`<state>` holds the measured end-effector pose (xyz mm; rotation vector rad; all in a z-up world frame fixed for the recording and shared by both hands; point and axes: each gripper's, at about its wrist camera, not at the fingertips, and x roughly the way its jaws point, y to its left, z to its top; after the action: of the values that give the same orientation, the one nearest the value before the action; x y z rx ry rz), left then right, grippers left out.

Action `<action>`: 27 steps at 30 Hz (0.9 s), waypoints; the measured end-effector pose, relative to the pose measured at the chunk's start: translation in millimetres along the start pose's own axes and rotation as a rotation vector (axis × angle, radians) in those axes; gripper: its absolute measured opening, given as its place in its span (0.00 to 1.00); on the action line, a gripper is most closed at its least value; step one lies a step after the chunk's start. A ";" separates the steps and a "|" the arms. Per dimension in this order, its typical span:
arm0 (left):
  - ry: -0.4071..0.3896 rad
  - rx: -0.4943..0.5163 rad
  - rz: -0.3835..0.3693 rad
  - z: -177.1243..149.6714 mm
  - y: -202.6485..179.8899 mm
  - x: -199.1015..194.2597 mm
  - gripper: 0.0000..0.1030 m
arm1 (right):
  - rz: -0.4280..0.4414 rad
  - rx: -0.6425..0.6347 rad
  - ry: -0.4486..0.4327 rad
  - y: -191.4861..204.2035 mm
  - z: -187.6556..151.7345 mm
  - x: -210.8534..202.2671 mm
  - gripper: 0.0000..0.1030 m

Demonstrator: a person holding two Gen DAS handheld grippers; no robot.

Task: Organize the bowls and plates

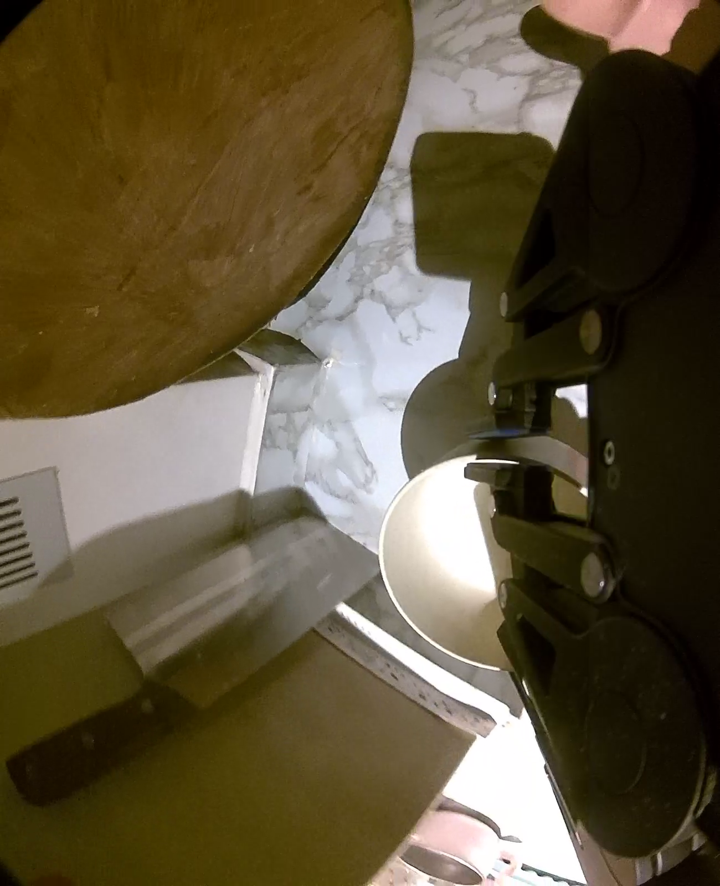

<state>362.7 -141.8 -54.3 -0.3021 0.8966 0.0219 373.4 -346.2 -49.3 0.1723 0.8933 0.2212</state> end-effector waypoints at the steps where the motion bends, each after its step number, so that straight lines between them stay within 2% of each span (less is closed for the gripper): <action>1: -0.004 0.003 -0.001 -2.7 1.0 -5.9 0.12 | 0.000 -0.002 -0.003 1.7 -2.9 -4.6 0.07; 12: -0.023 0.055 -0.016 -40.6 6.6 -62.3 0.12 | 0.007 0.014 -0.042 3.5 -36.4 -57.2 0.07; 27: -0.017 0.105 -0.032 -81.1 17.9 -113.2 0.12 | 0.009 0.046 -0.051 10.0 -91.7 -107.3 0.07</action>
<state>227.0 -134.3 -18.9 -0.2179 0.8724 -0.0517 235.0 -359.5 -22.7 0.2240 0.8479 0.2040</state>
